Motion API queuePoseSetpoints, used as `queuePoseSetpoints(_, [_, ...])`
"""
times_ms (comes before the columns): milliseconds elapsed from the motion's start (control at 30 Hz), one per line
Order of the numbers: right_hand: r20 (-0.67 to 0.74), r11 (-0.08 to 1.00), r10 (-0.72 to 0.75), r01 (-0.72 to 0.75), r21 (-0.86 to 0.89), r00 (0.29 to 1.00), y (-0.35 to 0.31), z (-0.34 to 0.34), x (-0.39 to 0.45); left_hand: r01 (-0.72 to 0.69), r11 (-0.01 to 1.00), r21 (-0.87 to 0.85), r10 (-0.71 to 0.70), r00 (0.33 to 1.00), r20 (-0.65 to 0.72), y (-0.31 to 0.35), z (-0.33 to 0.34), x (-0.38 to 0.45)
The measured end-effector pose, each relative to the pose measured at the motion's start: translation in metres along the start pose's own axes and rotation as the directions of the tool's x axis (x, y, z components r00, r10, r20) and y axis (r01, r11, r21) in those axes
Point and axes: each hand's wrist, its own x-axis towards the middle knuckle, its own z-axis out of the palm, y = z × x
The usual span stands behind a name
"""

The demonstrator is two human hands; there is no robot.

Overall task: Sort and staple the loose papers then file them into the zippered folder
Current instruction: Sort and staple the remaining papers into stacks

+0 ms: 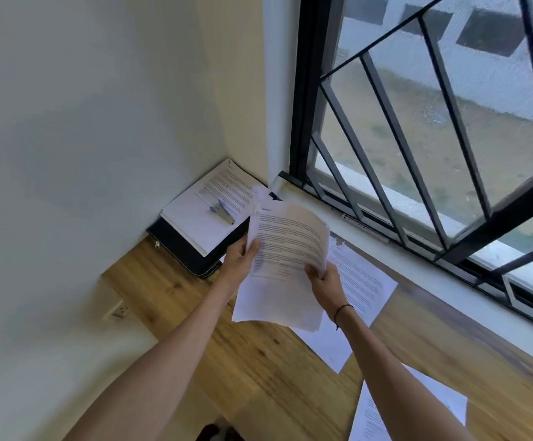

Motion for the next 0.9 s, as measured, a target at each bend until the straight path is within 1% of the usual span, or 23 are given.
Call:
queuePoseSetpoints(100, [0.064, 1.0, 0.006, -0.007, 0.005, 0.998, 0.002, 0.0, -0.009, 0.028, 0.999, 0.036, -0.029, 0.999, 0.021, -0.003, 0.001, -0.011])
queuePoseSetpoints(167, [0.087, 1.0, -0.001, -0.001, 0.02, 0.996, 0.0, 0.0, -0.015, 0.044, 0.997, 0.061, -0.045, 0.999, 0.007, -0.008, 0.0, -0.013])
queuePoseSetpoints(267, [0.042, 0.995, -0.009, 0.005, 0.095, 0.999, -0.007, -0.002, -0.015, 0.096, 0.993, 0.073, -0.095, 0.995, -0.006, -0.017, -0.007, -0.008])
queuePoseSetpoints(367, [-0.048, 0.98, 0.013, -0.004, 0.198, 0.999, -0.015, -0.002, -0.008, 0.125, 0.991, 0.049, -0.126, 0.992, 0.018, -0.019, -0.013, -0.003])
queuePoseSetpoints(433, [-0.098, 0.973, -0.01, 0.032, 0.229, 0.995, -0.025, 0.002, -0.004, 0.092, 0.995, 0.028, -0.093, 0.993, 0.071, -0.013, -0.016, 0.002])
queuePoseSetpoints(567, [-0.254, 0.956, -0.081, 0.147, 0.255, 0.964, -0.055, 0.013, 0.001, -0.066, 0.997, 0.048, 0.055, 0.977, 0.207, 0.014, -0.021, 0.019])
queuePoseSetpoints(667, [-0.347, 0.938, -0.104, 0.208, 0.277, 0.932, -0.067, 0.019, 0.003, -0.152, 0.988, 0.015, 0.145, 0.966, 0.214, 0.024, -0.024, 0.034])
queuePoseSetpoints(733, [-0.37, 0.933, -0.114, 0.227, 0.28, 0.922, -0.071, 0.027, 0.003, -0.166, 0.986, 0.03, 0.154, 0.961, 0.231, 0.022, -0.026, 0.044])
queuePoseSetpoints(767, [-0.368, 0.945, -0.113, 0.215, 0.248, 0.923, -0.069, 0.032, 0.004, -0.164, 0.985, 0.061, 0.143, 0.955, 0.261, 0.02, -0.026, 0.048])
queuePoseSetpoints(833, [-0.36, 0.979, -0.068, 0.132, 0.158, 0.93, -0.056, 0.046, 0.007, -0.166, 0.97, 0.18, 0.094, 0.931, 0.353, 0.008, -0.032, 0.058])
queuePoseSetpoints(900, [-0.397, 0.995, -0.005, 0.043, 0.087, 0.918, -0.039, 0.058, 0.01, -0.176, 0.948, 0.266, 0.047, 0.901, 0.431, -0.002, -0.04, 0.067])
